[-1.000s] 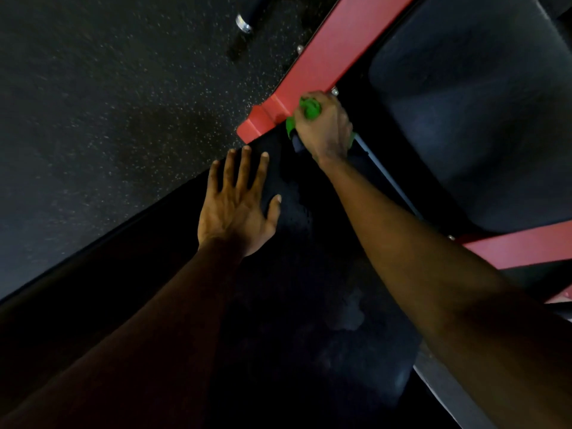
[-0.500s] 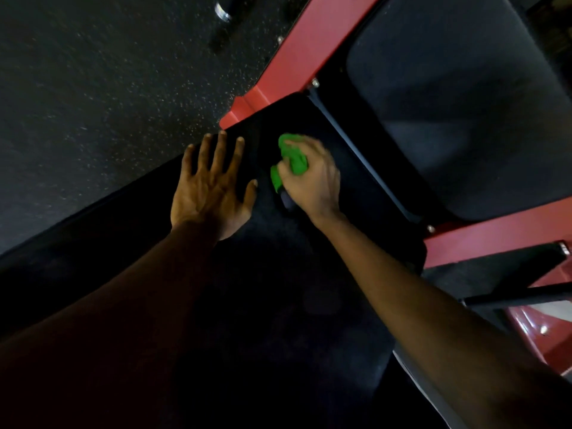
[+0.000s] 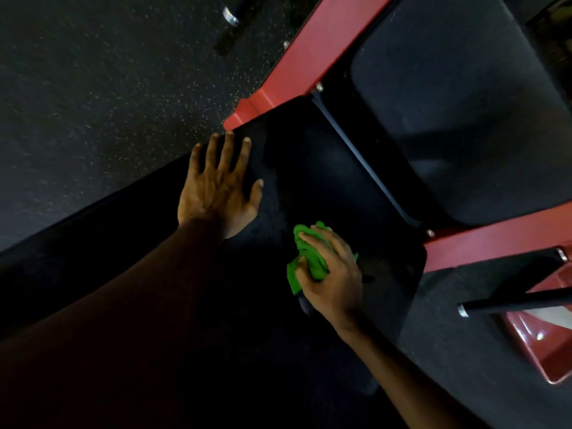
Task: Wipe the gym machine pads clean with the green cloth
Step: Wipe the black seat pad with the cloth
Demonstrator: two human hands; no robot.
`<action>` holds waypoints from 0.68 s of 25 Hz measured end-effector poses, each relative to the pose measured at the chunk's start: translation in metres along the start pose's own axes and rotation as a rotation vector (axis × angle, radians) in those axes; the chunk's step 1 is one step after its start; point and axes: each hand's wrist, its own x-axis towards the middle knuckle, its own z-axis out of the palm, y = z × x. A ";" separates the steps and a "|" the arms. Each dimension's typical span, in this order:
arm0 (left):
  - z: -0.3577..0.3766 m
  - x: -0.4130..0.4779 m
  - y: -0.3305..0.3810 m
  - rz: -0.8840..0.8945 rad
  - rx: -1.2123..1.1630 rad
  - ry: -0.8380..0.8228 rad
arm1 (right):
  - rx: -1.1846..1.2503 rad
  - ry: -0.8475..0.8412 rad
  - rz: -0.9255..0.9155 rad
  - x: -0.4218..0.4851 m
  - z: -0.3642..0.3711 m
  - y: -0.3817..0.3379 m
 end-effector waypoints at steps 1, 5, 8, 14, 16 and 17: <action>0.000 0.000 -0.001 0.000 0.001 -0.004 | -0.009 0.029 0.010 0.015 0.003 0.000; -0.001 0.000 -0.002 -0.005 0.002 -0.002 | 0.021 0.159 0.146 0.135 0.026 -0.009; 0.001 0.000 -0.002 -0.001 0.017 0.013 | 0.016 0.175 0.225 0.195 0.031 -0.017; 0.001 0.000 -0.002 0.016 0.018 0.014 | 0.096 0.057 -0.036 0.057 0.016 -0.023; 0.001 0.000 -0.002 0.029 0.000 0.017 | 0.087 0.024 -0.142 -0.011 0.008 -0.027; -0.001 0.000 -0.003 0.039 -0.020 0.028 | 0.069 -0.002 -0.182 -0.033 0.005 -0.025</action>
